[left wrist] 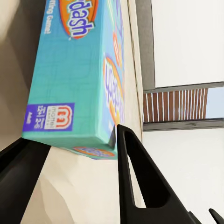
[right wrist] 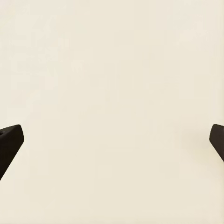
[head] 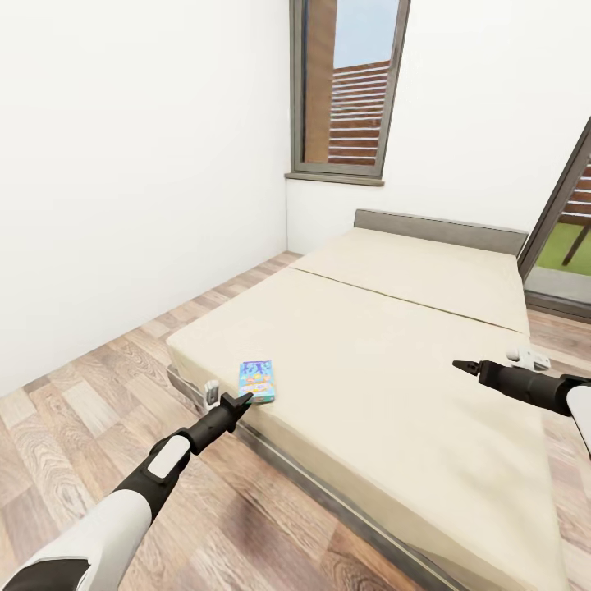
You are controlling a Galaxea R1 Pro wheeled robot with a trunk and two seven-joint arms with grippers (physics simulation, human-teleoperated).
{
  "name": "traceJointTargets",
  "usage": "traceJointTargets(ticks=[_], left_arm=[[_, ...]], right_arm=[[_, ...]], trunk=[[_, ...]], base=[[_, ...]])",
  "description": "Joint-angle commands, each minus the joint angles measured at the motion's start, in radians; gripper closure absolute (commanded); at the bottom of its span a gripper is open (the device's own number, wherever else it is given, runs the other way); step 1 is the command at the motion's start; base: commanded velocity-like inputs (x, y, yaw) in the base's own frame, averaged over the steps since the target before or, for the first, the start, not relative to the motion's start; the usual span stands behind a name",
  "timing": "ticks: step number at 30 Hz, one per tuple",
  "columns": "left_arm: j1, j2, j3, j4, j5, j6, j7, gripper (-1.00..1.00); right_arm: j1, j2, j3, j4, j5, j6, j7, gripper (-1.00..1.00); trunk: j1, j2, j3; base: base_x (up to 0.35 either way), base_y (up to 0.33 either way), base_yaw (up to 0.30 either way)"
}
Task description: Put all the toys in the child's room - the three board games (two on the bed and one on the table), the two jigsaw puzzles on the table, and the tennis ball on the table - inside the toy box on the table in the child's room.
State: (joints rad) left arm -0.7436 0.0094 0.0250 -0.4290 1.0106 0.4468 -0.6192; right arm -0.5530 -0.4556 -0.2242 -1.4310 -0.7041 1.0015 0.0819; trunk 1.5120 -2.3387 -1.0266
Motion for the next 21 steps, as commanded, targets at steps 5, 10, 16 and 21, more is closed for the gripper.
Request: traceJointTargets(ticks=[5,10,16,21], left_arm=[[0.000,0.000,0.001,0.001,-0.001,0.006,-0.001,1.00],[0.000,0.000,0.001,0.001,-0.001,0.006,-0.001,1.00],[0.000,0.000,0.001,-0.002,-0.001,0.005,-0.003,1.00],[0.001,-0.001,-0.004,-0.012,0.001,0.005,-0.010,1.00]], right_arm=[[-0.001,0.000,-0.001,0.000,0.008,0.005,0.009,-1.00],[-0.001,0.000,-0.001,0.000,0.008,0.005,0.009,-1.00],[-0.001,0.000,-0.001,0.000,0.008,0.005,0.009,-1.00],[-0.001,-0.001,-0.001,-0.001,0.009,0.006,0.009,-1.00]], trunk=[[0.000,0.000,-0.001],[0.000,0.000,-0.001],[0.000,0.000,-0.001],[0.000,0.000,-0.001]], base=[[0.000,0.000,0.000],[0.000,0.000,0.000],[0.000,0.000,0.000],[0.000,0.000,0.000]])
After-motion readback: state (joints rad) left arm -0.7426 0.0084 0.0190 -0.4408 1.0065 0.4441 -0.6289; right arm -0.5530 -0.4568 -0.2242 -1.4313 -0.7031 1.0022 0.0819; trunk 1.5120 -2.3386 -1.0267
